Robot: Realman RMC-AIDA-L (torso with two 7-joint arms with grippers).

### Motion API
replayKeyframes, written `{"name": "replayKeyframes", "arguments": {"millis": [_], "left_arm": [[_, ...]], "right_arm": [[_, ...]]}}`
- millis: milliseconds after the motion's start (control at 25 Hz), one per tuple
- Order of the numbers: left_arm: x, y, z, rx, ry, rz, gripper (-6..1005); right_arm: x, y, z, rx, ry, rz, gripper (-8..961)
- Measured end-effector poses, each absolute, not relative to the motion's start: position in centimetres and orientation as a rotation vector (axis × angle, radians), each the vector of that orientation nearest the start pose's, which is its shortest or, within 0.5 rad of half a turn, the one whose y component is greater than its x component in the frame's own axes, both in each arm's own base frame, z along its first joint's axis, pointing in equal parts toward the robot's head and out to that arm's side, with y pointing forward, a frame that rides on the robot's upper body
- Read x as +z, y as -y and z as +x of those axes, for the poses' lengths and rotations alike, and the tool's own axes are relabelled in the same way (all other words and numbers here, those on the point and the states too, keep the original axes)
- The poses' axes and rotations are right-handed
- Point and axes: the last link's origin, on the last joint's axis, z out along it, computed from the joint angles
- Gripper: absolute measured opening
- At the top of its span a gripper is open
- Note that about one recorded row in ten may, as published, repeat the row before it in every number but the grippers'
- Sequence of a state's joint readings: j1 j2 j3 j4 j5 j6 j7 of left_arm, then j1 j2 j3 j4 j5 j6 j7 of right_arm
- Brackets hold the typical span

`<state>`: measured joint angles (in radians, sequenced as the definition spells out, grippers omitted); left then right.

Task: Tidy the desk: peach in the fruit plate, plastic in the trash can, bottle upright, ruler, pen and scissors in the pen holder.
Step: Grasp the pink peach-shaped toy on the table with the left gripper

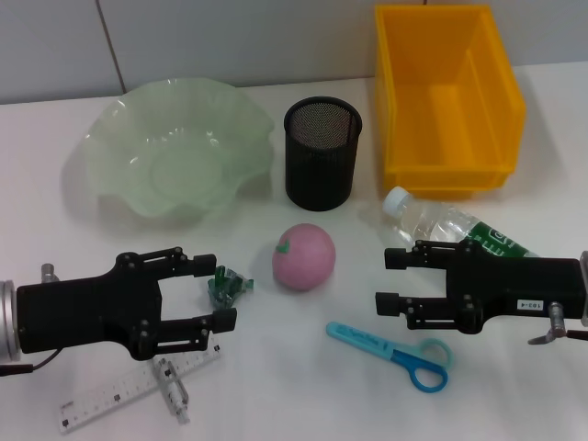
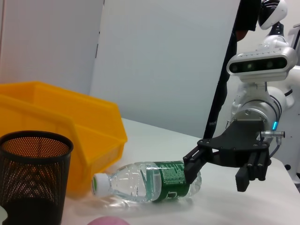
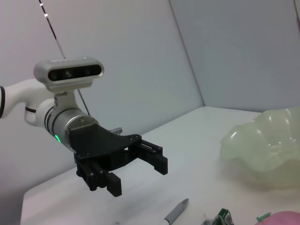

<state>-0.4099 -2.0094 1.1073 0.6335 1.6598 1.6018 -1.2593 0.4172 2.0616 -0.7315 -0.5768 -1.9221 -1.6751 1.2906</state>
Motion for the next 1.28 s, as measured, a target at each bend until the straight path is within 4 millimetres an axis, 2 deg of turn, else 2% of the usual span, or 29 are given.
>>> {"name": "replayKeyframes", "arguments": {"millis": [720, 840, 1000, 1040, 1280], "left_arm": [[-1.1, -29.9, -25.4, -0.795, 0.405, -2.884, 767], [-0.7, -30.7, -24.7, -0.767, 0.352, -2.873, 767], [-0.6, -32.6, -23.2, -0.645, 0.263, -2.888, 768], [-1.1, -33.6, -22.1, -0.577, 0.206, -2.915, 768], [-2.7, -35.5, -19.9, -0.401, 0.071, -2.965, 768]], "right_arm": [[-0.7, -28.2, 28.5, 0.848, -0.687, -2.753, 729], [-0.6, -28.1, 28.7, 0.842, -0.694, -2.754, 729], [-0.5, -27.9, 28.9, 0.834, -0.705, -2.754, 729], [-0.5, -27.8, 29.1, 0.830, -0.711, -2.750, 729], [-0.2, -27.9, 29.5, 0.807, -0.723, -2.737, 729]]}}
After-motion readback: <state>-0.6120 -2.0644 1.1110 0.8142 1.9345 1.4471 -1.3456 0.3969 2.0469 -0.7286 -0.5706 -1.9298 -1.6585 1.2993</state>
